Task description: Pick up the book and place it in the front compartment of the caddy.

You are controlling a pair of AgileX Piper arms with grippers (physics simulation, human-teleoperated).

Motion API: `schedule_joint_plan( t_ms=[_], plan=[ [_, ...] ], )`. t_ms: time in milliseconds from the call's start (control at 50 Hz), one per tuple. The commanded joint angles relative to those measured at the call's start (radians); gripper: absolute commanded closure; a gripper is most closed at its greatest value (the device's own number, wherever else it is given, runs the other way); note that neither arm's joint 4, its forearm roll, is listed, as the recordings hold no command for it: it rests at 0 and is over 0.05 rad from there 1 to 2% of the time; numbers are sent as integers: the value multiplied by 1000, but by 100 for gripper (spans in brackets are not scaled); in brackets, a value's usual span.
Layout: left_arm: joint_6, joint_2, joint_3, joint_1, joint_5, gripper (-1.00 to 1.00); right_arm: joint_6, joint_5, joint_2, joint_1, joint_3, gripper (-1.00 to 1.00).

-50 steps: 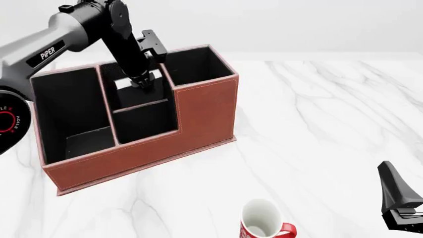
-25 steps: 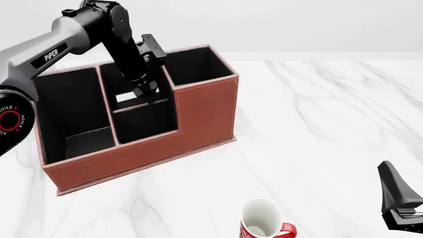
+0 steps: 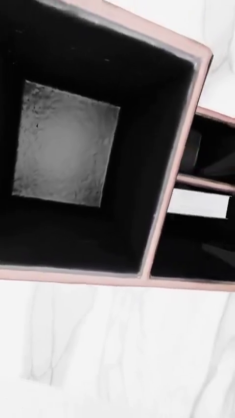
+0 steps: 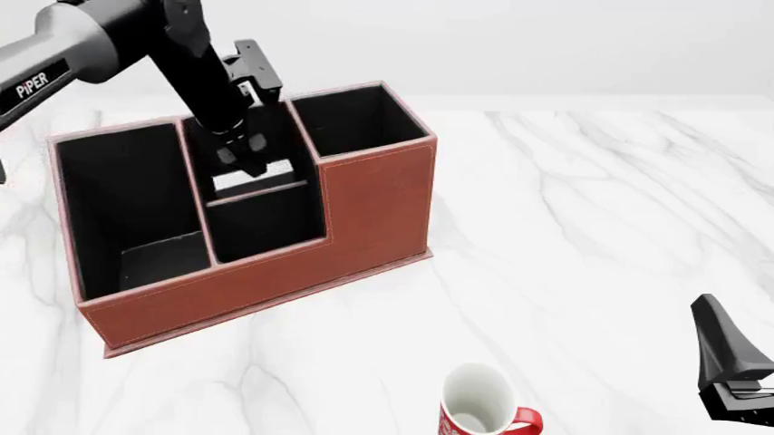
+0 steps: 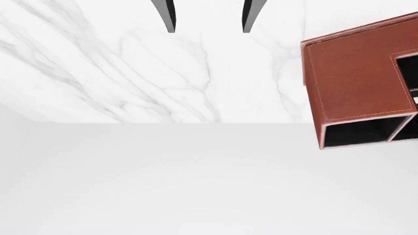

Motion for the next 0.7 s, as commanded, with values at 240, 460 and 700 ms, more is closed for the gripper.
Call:
schedule_joint_plan(
  t_ms=[240,460,700],
  plan=[
    [24,-238,289,-10,-87,-100,0,-1,0,0,1,-100],
    [16,-392,482,-33,-163,-100,0,-1,0,0,1,-100],
    [-12,-537,658,-58,-244,-100,0,-1,0,0,1,-100]
  ],
)
